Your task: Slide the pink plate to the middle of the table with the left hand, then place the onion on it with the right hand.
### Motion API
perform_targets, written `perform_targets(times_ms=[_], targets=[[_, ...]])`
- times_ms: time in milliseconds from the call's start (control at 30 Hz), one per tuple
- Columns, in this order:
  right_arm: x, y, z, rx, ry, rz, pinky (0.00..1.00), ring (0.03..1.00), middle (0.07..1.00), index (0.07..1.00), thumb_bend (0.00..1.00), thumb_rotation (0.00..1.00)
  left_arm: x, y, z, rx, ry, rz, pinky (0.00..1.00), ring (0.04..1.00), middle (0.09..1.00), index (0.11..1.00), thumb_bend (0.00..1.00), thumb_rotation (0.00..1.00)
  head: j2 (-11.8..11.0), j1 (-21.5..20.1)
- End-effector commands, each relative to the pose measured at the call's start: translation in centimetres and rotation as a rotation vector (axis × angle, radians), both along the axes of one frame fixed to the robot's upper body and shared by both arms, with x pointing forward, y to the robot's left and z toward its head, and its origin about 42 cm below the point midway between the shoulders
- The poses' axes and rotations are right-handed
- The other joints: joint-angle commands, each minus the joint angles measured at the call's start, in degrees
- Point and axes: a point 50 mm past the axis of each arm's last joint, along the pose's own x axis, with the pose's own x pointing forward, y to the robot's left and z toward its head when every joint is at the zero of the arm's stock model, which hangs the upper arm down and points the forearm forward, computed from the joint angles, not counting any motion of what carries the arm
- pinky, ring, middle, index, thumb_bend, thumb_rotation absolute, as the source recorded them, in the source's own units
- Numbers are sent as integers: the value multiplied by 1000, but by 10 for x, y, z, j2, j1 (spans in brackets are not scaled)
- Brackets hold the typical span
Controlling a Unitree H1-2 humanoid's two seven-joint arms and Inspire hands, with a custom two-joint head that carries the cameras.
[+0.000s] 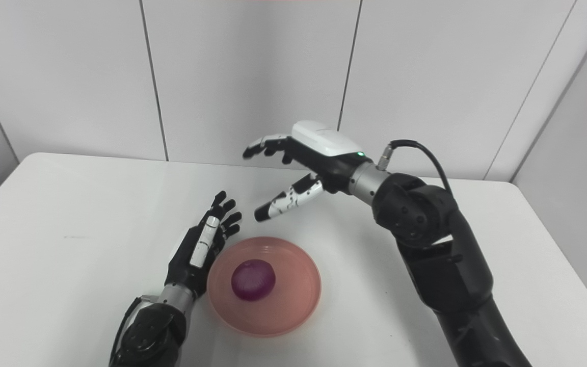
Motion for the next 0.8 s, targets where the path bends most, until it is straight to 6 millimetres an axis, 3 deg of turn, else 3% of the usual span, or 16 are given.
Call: perform_targets(times_ms=[0, 100, 200, 400, 600, 767], targets=[[7, -10, 7, 167, 21, -27, 723, 842, 863, 841, 939, 873, -27, 10, -48, 10, 197, 6, 922, 917, 967, 991, 648, 847, 1, 0], [12, -19, -19, 377, 135, -75, 804, 886, 885, 856, 995, 937, -27, 10, -49, 3, 198, 7, 924, 916, 968, 987, 642, 841, 1, -2], [11, -23, -49, 595, 244, -141, 976, 945, 918, 892, 1000, 997, -26, 11, -48, 1, 196, 4, 935, 920, 971, 984, 651, 843, 2, -4], [-3, -19, -101, 996, 511, -260, 1000, 998, 968, 945, 1000, 1000, -26, 11, -44, 8, 192, 1, 944, 926, 977, 992, 643, 864, 3, -10], [-19, -18, -134, 1260, 617, -386, 1000, 1000, 982, 965, 977, 1000, -25, 10, -45, 24, 188, -1, 902, 915, 967, 999, 643, 868, 5, -16], [-33, -15, -164, 1468, 664, -472, 1000, 1000, 995, 993, 873, 1000, -25, 7, -44, -1, 188, -2, 922, 916, 966, 992, 628, 848, 6, -17]])
